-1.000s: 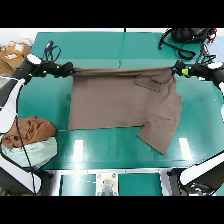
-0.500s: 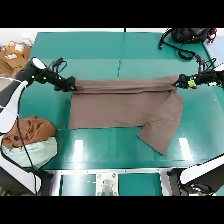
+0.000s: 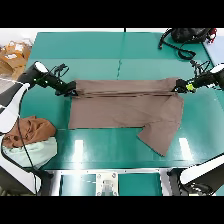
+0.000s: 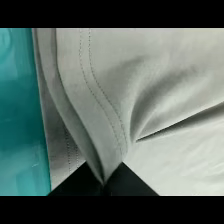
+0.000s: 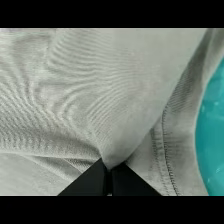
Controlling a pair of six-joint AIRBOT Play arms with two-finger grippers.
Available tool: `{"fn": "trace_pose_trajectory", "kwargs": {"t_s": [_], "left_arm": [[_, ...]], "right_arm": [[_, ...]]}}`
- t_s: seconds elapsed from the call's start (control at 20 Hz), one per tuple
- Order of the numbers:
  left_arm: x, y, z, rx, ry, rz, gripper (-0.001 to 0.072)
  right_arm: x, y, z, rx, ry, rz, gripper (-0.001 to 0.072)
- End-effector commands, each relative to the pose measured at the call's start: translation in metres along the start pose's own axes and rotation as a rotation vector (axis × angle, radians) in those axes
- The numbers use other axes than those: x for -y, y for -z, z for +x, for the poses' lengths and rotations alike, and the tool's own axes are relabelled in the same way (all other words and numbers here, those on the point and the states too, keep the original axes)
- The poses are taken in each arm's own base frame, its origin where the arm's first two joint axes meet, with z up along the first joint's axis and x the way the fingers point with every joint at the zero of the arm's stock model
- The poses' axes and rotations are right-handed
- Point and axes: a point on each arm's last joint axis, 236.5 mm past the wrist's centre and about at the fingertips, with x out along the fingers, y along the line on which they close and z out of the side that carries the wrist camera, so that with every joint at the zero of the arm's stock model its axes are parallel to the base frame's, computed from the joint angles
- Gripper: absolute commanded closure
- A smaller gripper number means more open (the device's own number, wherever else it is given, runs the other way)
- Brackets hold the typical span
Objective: Fold the shirts.
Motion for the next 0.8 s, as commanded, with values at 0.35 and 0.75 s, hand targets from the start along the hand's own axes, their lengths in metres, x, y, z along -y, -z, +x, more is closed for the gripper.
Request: {"fn": "trace_pose_trajectory", "kwargs": {"t_s": [0.35, 0.75], "left_arm": [[0.012, 0.064, -0.039, -0.294, 0.075, -0.133, 0.0187], [0.001, 0.111, -0.117, -0.118, -0.146, -0.049, 0.0686]], "right_arm": [[0.014, 0.022, -0.074, -0.079, 0.135, 0.165, 0.0481], [0.032, 0.138, -0.128, -0.122, 0.289, 0.371, 0.0697]]}}
